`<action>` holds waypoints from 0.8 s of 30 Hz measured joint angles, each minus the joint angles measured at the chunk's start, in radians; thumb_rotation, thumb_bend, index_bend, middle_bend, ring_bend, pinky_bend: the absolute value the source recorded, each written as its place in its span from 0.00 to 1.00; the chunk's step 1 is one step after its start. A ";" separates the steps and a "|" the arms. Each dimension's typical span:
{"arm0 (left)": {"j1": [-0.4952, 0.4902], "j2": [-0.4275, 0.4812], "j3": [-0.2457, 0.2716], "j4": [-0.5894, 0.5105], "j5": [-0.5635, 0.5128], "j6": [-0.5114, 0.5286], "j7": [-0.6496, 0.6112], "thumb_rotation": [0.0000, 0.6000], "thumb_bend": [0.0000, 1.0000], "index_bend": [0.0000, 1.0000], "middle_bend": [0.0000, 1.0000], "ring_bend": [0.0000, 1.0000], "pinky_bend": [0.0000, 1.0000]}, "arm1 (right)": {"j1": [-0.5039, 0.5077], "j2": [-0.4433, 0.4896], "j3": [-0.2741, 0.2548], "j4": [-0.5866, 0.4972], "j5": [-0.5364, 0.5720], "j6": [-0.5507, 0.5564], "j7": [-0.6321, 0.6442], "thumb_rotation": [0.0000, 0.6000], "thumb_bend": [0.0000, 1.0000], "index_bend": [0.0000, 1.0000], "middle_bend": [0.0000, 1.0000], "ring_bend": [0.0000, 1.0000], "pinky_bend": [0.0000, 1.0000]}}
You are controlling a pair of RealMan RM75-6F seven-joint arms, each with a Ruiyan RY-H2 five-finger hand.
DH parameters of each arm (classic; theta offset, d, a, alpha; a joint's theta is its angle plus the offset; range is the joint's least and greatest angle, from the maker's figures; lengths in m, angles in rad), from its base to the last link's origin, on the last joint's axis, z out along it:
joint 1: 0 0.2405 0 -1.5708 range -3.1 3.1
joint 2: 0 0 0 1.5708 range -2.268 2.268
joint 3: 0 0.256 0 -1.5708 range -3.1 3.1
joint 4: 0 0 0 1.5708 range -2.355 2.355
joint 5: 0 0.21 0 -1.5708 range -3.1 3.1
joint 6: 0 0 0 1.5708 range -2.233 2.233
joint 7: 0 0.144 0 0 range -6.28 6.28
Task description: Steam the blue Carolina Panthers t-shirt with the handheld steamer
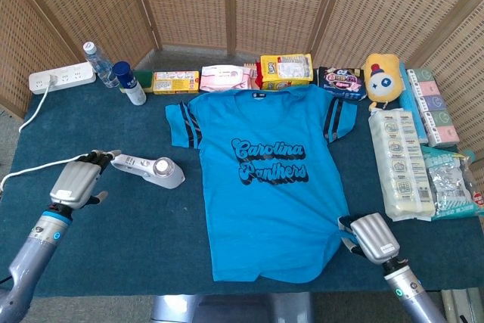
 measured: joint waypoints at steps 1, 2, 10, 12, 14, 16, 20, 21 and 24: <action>-0.009 -0.016 -0.004 0.016 -0.012 -0.004 0.008 1.00 0.23 0.11 0.25 0.18 0.31 | -0.001 0.001 0.001 0.000 0.001 0.001 0.002 1.00 0.52 0.68 0.65 0.68 0.77; -0.018 -0.032 -0.008 0.032 -0.024 -0.008 0.014 1.00 0.23 0.11 0.25 0.18 0.31 | -0.002 0.001 0.001 0.001 0.002 0.002 0.003 1.00 0.52 0.68 0.65 0.68 0.77; -0.074 -0.125 -0.022 0.144 -0.072 -0.030 0.040 1.00 0.23 0.11 0.25 0.18 0.31 | -0.006 -0.001 0.004 0.010 0.006 0.008 0.012 1.00 0.52 0.68 0.65 0.69 0.77; -0.083 -0.144 -0.023 0.166 -0.071 -0.030 0.038 1.00 0.24 0.11 0.25 0.18 0.31 | -0.005 -0.001 0.005 0.011 0.008 0.006 0.012 1.00 0.52 0.68 0.65 0.69 0.77; -0.089 -0.157 -0.023 0.183 -0.068 -0.030 0.032 1.00 0.25 0.11 0.25 0.18 0.31 | -0.004 -0.001 0.006 0.012 0.009 0.006 0.013 1.00 0.52 0.68 0.65 0.69 0.77; -0.095 -0.171 -0.022 0.202 -0.063 -0.029 0.025 1.00 0.26 0.11 0.25 0.18 0.31 | -0.004 -0.001 0.007 0.012 0.010 0.004 0.014 1.00 0.52 0.68 0.65 0.69 0.77; -0.107 -0.203 -0.017 0.253 -0.046 -0.028 0.011 1.00 0.26 0.11 0.25 0.18 0.31 | -0.003 0.001 0.010 0.013 0.014 0.002 0.015 1.00 0.52 0.68 0.65 0.70 0.77; -0.112 -0.218 -0.016 0.275 -0.040 -0.027 0.004 1.00 0.26 0.11 0.25 0.18 0.31 | -0.004 0.002 0.011 0.013 0.017 0.002 0.015 1.00 0.52 0.68 0.65 0.70 0.77; -0.122 -0.258 -0.011 0.333 -0.017 -0.022 -0.023 1.00 0.26 0.11 0.25 0.18 0.31 | -0.004 0.004 0.012 0.013 0.021 0.000 0.016 1.00 0.52 0.68 0.65 0.70 0.78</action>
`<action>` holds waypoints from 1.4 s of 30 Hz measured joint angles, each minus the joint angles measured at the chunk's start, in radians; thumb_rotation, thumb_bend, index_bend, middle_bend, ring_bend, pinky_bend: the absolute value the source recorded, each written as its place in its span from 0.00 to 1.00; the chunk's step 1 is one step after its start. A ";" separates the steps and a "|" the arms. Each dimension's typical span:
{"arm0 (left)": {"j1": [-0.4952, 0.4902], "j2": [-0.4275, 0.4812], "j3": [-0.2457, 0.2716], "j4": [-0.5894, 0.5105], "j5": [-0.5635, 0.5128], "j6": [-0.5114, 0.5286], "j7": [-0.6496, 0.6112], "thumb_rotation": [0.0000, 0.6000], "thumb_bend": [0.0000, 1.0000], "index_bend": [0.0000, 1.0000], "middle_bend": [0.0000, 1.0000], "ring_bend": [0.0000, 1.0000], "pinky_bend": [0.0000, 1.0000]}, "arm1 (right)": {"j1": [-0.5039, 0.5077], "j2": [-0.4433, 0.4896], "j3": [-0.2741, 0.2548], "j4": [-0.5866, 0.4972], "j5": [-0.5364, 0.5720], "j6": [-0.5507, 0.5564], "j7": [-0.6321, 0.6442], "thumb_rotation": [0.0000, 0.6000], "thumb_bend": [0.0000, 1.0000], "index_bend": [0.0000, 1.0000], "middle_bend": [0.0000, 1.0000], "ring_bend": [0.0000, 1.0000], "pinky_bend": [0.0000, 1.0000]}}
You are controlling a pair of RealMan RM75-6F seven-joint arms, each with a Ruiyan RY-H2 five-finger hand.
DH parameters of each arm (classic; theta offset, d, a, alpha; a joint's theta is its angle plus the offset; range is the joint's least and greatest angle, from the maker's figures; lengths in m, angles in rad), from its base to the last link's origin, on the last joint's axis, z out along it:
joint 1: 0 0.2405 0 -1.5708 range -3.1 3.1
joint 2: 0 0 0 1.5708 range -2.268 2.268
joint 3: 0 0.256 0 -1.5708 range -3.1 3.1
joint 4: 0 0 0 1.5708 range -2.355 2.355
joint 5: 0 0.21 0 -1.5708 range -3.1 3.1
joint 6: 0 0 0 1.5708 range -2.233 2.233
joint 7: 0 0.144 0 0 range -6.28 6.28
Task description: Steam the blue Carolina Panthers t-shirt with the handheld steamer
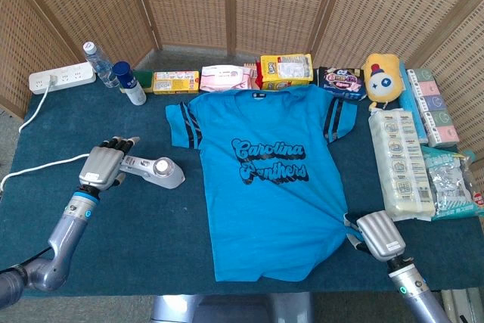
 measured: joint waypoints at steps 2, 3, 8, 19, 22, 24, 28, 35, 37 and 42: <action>-0.006 -0.022 0.003 0.034 0.017 0.006 -0.016 1.00 0.26 0.11 0.25 0.18 0.31 | 0.000 0.002 0.001 0.000 0.003 -0.002 -0.001 1.00 0.52 0.68 0.65 0.70 0.78; -0.010 -0.038 0.006 0.059 0.028 0.009 -0.026 1.00 0.26 0.11 0.25 0.18 0.31 | 0.000 0.003 0.002 0.000 0.005 -0.003 -0.001 1.00 0.52 0.69 0.65 0.70 0.78; -0.027 -0.101 0.015 0.161 0.069 0.024 -0.081 1.00 0.26 0.11 0.25 0.18 0.31 | 0.001 0.008 0.006 -0.003 0.013 -0.009 -0.003 1.00 0.52 0.69 0.65 0.70 0.78; -0.072 -0.235 0.022 0.373 0.126 0.038 -0.206 1.00 0.27 0.11 0.25 0.18 0.31 | 0.001 0.016 0.015 -0.007 0.033 -0.021 -0.009 1.00 0.52 0.69 0.66 0.71 0.78; -0.090 -0.266 0.018 0.421 0.128 0.024 -0.231 1.00 0.28 0.12 0.25 0.18 0.32 | 0.001 0.016 0.016 -0.009 0.036 -0.023 -0.010 1.00 0.52 0.70 0.66 0.71 0.78; -0.102 -0.281 0.016 0.446 0.130 0.018 -0.241 1.00 0.30 0.16 0.26 0.20 0.39 | 0.000 0.017 0.018 -0.010 0.039 -0.023 -0.011 1.00 0.52 0.70 0.66 0.71 0.78; -0.116 -0.297 0.016 0.475 0.140 0.016 -0.260 1.00 0.32 0.32 0.34 0.30 0.50 | -0.001 0.018 0.020 -0.012 0.044 -0.025 -0.013 1.00 0.52 0.70 0.66 0.71 0.79; -0.126 -0.304 0.022 0.503 0.145 0.001 -0.276 1.00 0.33 0.55 0.54 0.47 0.60 | 0.000 0.016 0.024 -0.017 0.050 -0.029 -0.014 1.00 0.52 0.70 0.66 0.72 0.79; -0.129 -0.306 0.025 0.513 0.144 -0.007 -0.282 1.00 0.33 0.56 0.55 0.49 0.61 | 0.001 0.016 0.025 -0.018 0.051 -0.030 -0.014 1.00 0.52 0.70 0.66 0.72 0.79; -0.131 -0.294 0.040 0.513 0.154 -0.017 -0.302 1.00 0.35 0.57 0.62 0.56 0.66 | 0.000 0.019 0.029 -0.021 0.055 -0.030 -0.015 1.00 0.52 0.70 0.66 0.72 0.79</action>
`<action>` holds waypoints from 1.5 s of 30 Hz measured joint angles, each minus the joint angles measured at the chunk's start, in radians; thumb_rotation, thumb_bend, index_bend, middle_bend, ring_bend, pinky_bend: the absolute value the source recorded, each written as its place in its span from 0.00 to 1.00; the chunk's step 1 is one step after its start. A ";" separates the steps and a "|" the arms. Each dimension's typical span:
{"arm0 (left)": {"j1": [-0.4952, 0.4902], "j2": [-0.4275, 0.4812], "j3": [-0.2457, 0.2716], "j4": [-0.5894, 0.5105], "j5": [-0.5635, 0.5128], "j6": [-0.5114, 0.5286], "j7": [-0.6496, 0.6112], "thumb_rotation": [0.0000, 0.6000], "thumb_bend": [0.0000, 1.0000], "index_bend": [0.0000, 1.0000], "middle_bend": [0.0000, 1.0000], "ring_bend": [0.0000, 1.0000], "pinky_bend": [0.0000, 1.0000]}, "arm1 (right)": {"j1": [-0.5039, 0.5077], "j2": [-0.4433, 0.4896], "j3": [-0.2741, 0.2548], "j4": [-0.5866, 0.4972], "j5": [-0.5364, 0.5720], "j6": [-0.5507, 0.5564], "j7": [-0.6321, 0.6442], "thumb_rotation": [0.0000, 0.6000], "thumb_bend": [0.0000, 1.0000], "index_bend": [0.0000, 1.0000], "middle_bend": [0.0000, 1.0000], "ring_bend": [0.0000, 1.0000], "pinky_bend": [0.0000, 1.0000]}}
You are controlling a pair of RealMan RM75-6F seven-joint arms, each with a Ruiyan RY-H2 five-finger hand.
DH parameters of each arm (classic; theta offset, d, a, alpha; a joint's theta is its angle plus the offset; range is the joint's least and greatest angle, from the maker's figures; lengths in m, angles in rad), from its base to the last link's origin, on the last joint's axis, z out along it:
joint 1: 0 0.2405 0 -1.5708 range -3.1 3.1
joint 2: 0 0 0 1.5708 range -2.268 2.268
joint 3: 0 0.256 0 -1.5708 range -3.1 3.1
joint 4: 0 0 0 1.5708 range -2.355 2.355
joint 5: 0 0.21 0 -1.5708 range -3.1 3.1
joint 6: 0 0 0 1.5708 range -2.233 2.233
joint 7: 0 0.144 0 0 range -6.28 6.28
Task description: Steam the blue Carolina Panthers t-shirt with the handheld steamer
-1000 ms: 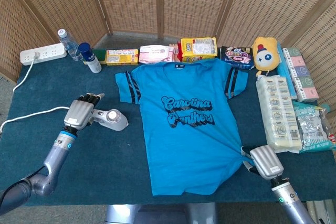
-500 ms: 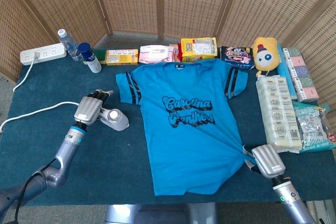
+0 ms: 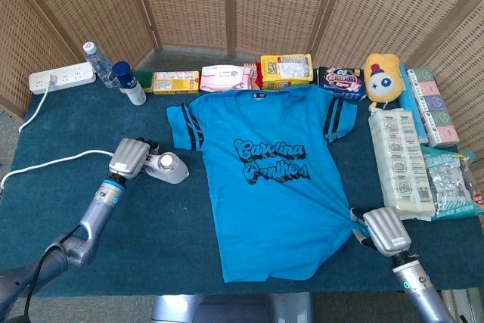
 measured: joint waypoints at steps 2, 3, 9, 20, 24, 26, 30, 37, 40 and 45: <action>0.002 0.007 0.009 -0.004 0.010 0.002 -0.006 1.00 0.35 0.59 0.65 0.58 0.68 | 0.000 0.000 0.001 -0.001 0.001 -0.001 0.000 1.00 0.52 0.70 0.66 0.72 0.79; 0.004 0.012 0.015 -0.006 0.017 0.007 -0.010 1.00 0.35 0.61 0.67 0.60 0.69 | 0.000 0.000 0.001 -0.001 0.002 -0.001 0.001 1.00 0.52 0.70 0.66 0.72 0.79; 0.012 0.030 0.032 -0.014 0.031 0.015 -0.035 1.00 0.35 0.73 0.74 0.67 0.73 | 0.002 -0.003 0.004 0.000 0.002 -0.001 0.002 1.00 0.52 0.70 0.67 0.72 0.79; 0.034 0.042 0.036 -0.014 0.043 0.060 -0.126 1.00 0.35 0.76 0.79 0.72 0.77 | 0.001 -0.003 0.007 -0.002 0.004 0.004 0.000 1.00 0.52 0.70 0.67 0.72 0.79; 0.046 0.042 0.040 0.000 0.049 0.077 -0.154 1.00 0.35 0.76 0.80 0.72 0.77 | 0.002 -0.004 0.009 -0.003 0.003 0.003 -0.001 1.00 0.52 0.70 0.67 0.72 0.79; 0.051 0.041 0.038 0.003 0.047 0.086 -0.171 1.00 0.35 0.76 0.80 0.72 0.78 | 0.003 -0.005 0.009 -0.002 0.003 0.003 -0.001 1.00 0.52 0.70 0.67 0.72 0.79; 0.060 0.047 0.028 -0.010 0.040 0.099 -0.208 1.00 0.35 0.76 0.80 0.72 0.79 | 0.004 -0.006 0.009 -0.002 0.002 0.002 -0.001 1.00 0.52 0.70 0.67 0.72 0.79; 0.066 0.083 0.014 -0.085 0.040 0.127 -0.235 1.00 0.35 0.77 0.80 0.72 0.79 | 0.004 -0.005 0.011 -0.005 0.002 0.005 -0.003 1.00 0.52 0.70 0.67 0.72 0.80; 0.067 0.099 0.011 -0.122 0.045 0.138 -0.237 1.00 0.35 0.77 0.80 0.72 0.79 | 0.004 -0.004 0.011 -0.008 0.003 0.006 -0.005 1.00 0.52 0.70 0.67 0.72 0.80; 0.062 0.117 0.002 -0.213 0.048 0.148 -0.227 1.00 0.35 0.77 0.80 0.72 0.79 | 0.002 0.009 0.010 -0.019 0.001 0.010 -0.010 1.00 0.52 0.70 0.67 0.72 0.80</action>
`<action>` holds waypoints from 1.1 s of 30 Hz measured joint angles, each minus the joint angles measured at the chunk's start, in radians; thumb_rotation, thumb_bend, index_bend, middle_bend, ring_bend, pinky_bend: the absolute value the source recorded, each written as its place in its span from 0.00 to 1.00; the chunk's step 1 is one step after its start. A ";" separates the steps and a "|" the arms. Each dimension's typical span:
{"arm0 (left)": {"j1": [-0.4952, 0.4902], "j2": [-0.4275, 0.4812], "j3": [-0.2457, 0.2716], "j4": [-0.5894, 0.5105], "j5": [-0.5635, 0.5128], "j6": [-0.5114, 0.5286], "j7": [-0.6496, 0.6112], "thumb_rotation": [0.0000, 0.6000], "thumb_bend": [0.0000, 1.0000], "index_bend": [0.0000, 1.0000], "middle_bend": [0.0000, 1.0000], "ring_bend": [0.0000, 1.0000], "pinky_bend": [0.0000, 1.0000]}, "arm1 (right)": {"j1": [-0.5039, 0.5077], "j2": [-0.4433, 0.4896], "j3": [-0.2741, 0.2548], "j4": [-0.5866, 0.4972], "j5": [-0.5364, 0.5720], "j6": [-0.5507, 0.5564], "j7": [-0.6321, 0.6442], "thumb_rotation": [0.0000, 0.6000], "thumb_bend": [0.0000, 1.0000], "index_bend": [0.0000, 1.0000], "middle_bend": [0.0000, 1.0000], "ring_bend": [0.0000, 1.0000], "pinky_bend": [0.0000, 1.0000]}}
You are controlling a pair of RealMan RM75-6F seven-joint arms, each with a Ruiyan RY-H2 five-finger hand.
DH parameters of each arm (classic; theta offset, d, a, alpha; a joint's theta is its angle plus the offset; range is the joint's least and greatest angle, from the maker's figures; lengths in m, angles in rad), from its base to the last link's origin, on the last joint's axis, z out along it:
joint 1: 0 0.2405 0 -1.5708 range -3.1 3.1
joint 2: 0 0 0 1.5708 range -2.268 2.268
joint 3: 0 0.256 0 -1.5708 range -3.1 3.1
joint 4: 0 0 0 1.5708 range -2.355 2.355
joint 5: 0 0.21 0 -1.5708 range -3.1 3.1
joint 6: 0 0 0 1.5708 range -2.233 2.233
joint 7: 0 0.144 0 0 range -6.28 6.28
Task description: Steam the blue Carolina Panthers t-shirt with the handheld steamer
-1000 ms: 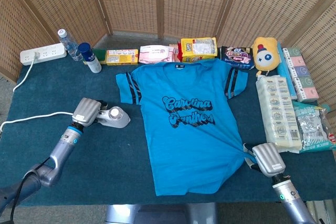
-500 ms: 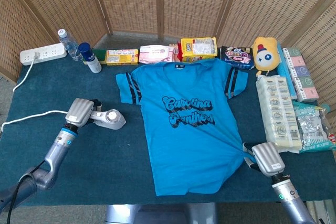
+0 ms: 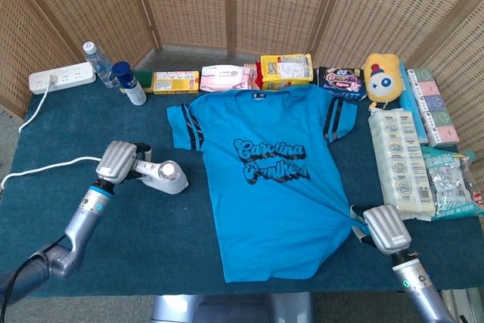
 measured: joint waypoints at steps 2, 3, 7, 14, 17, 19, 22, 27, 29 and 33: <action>-0.004 0.000 -0.005 -0.023 0.000 0.003 0.017 1.00 0.35 0.77 0.80 0.72 0.79 | -0.001 0.004 0.000 -0.004 0.000 0.001 0.000 1.00 0.52 0.70 0.67 0.73 0.80; -0.008 -0.004 -0.009 -0.032 0.000 0.004 0.029 1.00 0.35 0.77 0.80 0.72 0.79 | -0.001 0.006 0.000 -0.005 0.000 0.002 0.000 1.00 0.52 0.70 0.67 0.73 0.80; -0.029 -0.044 -0.022 -0.047 -0.002 0.003 0.073 1.00 0.35 0.77 0.80 0.72 0.79 | 0.001 0.009 0.002 -0.008 -0.001 0.002 0.005 1.00 0.52 0.70 0.67 0.73 0.80; -0.085 -0.146 -0.044 -0.026 0.000 -0.013 0.138 1.00 0.35 0.77 0.81 0.72 0.79 | 0.004 0.004 0.001 0.001 -0.006 0.002 0.021 1.00 0.52 0.71 0.67 0.73 0.80; -0.110 -0.194 -0.054 -0.003 -0.001 -0.022 0.160 1.00 0.35 0.77 0.81 0.72 0.79 | 0.005 0.003 0.000 0.006 -0.008 0.001 0.027 1.00 0.52 0.71 0.67 0.73 0.80; -0.127 -0.224 -0.059 0.011 -0.001 -0.029 0.174 1.00 0.35 0.77 0.81 0.72 0.79 | 0.006 0.002 0.000 0.008 -0.009 0.002 0.031 1.00 0.52 0.71 0.67 0.73 0.80; -0.149 -0.263 -0.064 0.031 0.001 -0.037 0.192 1.00 0.35 0.77 0.81 0.72 0.79 | 0.007 0.002 0.000 0.010 -0.011 0.003 0.036 1.00 0.52 0.71 0.67 0.73 0.80; -0.188 -0.321 -0.060 0.062 0.011 -0.062 0.221 1.00 0.35 0.77 0.81 0.72 0.79 | 0.008 0.003 -0.003 0.012 -0.013 0.000 0.043 1.00 0.52 0.71 0.67 0.73 0.80; -0.204 -0.346 -0.057 0.071 0.022 -0.071 0.234 1.00 0.35 0.77 0.81 0.72 0.79 | 0.007 0.003 -0.005 0.014 -0.014 0.000 0.046 1.00 0.52 0.71 0.68 0.73 0.81; -0.237 -0.403 -0.058 0.101 0.026 -0.087 0.258 1.00 0.34 0.77 0.81 0.72 0.79 | 0.005 0.005 -0.006 0.014 -0.014 0.003 0.048 1.00 0.52 0.71 0.68 0.73 0.81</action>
